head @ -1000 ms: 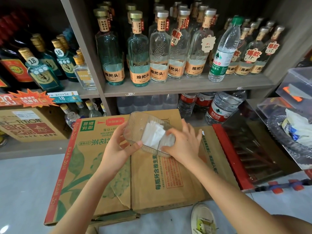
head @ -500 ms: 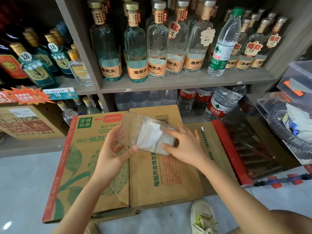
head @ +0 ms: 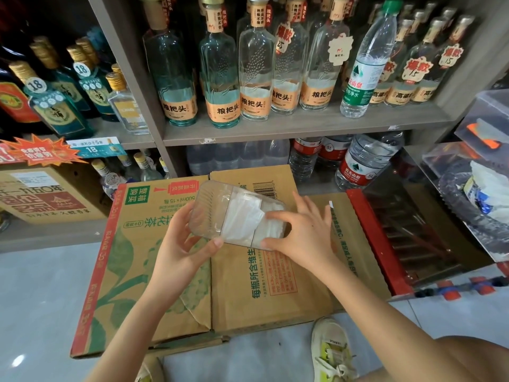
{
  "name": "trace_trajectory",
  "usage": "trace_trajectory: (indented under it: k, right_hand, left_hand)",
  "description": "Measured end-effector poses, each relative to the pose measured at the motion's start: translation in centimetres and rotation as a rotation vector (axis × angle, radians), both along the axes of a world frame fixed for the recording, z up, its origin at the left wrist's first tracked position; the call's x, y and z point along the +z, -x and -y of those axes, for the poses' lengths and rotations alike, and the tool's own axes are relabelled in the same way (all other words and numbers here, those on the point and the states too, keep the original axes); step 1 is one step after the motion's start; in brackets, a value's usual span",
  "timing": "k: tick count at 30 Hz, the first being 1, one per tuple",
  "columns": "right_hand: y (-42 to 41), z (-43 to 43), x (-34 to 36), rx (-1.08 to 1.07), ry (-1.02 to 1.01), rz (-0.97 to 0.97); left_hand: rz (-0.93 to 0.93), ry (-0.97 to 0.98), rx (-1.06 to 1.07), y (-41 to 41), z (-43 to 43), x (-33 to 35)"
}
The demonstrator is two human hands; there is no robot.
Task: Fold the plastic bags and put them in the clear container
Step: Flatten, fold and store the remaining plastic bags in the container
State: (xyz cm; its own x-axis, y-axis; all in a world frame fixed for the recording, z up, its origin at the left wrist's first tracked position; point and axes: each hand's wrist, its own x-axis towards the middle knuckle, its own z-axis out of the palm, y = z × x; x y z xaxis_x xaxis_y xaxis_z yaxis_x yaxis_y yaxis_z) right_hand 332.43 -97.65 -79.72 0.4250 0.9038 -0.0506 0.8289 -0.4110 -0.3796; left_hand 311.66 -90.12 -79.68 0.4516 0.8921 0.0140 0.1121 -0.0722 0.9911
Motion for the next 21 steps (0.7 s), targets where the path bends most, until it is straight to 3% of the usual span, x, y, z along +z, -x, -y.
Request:
trace_trajectory:
  k: [5,9,16,21]
  right_hand:
    - [0.2,-1.8,0.0,-0.062,0.101,0.001]
    - [-0.1,-1.7,0.1,-0.061,0.075,-0.175]
    - [-1.0,0.5,1.5,-0.115,-0.200,-0.585]
    - [-1.4,2.0,1.6,-0.189,-0.401,-0.629]
  left_hand:
    - [-0.014,-0.004,0.038,-0.9,-0.2,0.5]
    - [-0.041,0.005,0.049,-1.1,-0.4,0.8]
    - [-0.081,0.010,0.083,-2.4,-0.8,1.1]
    - [-0.128,-0.012,0.128,-4.1,-1.9,1.6]
